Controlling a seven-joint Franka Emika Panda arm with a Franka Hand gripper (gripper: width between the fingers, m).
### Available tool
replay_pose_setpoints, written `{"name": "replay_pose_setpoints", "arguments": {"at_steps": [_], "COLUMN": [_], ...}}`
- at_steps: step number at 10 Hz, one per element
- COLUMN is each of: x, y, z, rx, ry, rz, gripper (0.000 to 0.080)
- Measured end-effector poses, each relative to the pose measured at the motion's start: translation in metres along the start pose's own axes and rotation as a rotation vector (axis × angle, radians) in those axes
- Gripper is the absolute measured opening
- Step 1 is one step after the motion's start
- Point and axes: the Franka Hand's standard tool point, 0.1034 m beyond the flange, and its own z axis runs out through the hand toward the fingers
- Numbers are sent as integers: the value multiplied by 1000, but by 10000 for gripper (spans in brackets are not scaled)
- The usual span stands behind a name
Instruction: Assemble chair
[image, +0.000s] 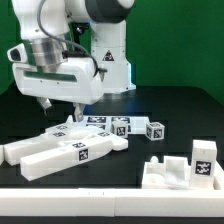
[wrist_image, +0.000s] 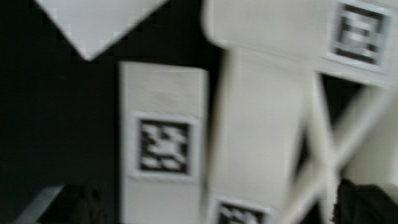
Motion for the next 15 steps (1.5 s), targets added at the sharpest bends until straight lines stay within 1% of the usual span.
{"name": "replay_pose_setpoints", "arguments": {"at_steps": [1, 2, 3, 5, 6, 7, 9, 13, 14, 15], "x": [-7, -13, -11, -11, -12, -16, -14, -13, -11, -9], "y": [12, 15, 15, 15, 19, 25, 29, 30, 35, 43], "z": [9, 14, 13, 14, 16, 20, 19, 19, 18, 18], "rx": [-35, -49, -46, -47, -48, -59, -72, -74, -74, -73], "ry": [44, 50, 53, 52, 47, 57, 94, 103, 99, 98], "rz": [-48, -50, -50, -49, -42, -33, -46, -40, -37, -19], "gripper": [649, 649, 649, 649, 649, 649, 649, 649, 649, 649]}}
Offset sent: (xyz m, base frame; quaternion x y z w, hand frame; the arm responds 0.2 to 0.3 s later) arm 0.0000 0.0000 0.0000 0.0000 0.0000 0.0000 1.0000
